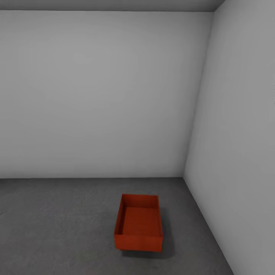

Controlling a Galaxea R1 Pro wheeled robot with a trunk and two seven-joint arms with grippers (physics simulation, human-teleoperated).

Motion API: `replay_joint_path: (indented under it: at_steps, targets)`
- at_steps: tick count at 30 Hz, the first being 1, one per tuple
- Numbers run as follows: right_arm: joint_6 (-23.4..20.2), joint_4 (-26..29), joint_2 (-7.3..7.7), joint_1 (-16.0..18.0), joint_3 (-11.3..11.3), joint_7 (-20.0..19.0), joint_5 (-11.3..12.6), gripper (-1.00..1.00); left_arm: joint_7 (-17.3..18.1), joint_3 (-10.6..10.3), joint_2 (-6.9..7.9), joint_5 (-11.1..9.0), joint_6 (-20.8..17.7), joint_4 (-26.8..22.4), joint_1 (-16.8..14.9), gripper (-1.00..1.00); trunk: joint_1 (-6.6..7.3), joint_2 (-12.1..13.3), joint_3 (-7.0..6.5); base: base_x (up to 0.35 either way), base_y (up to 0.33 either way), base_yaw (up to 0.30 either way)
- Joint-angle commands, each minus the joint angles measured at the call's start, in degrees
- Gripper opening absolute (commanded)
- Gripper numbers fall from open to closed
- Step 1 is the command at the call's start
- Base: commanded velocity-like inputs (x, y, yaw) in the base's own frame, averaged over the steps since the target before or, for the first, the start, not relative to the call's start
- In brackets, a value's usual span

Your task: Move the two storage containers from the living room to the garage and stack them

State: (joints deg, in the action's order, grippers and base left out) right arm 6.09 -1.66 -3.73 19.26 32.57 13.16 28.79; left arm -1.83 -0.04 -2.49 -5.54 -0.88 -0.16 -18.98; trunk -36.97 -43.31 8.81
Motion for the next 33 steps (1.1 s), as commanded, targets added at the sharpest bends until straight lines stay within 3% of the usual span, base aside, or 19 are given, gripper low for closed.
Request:
replay_joint_path:
  at_steps: [1,9,17,33]
  targets:
    - [0.3,-0.2,-0.05,0.1,0.5,0.0,0.6,1.00,-0.1,-0.1,-0.06,-0.6,-0.1,0.0,0.1,1.00,-0.01,-0.1,-0.01,0.000,0.000,0.000]
    - [0.3,-0.2,-0.13,0.1,0.5,0.0,0.5,1.00,-0.1,-0.1,-0.54,-0.5,-0.1,0.0,0.6,1.00,-0.01,-0.1,-0.66,0.000,0.000,0.000]
    - [0.3,-0.1,0.15,0.1,0.5,0.0,0.6,1.00,-0.1,0.0,-0.04,-0.8,2.2,-0.1,0.6,1.00,-0.01,-0.1,-0.74,0.000,0.000,0.000]
    - [0.0,-0.1,0.63,0.1,0.5,0.2,0.3,1.00,-0.2,-0.1,0.97,-0.5,2.6,-0.3,0.6,1.00,-0.01,-0.1,-0.74,0.000,0.000,0.000]
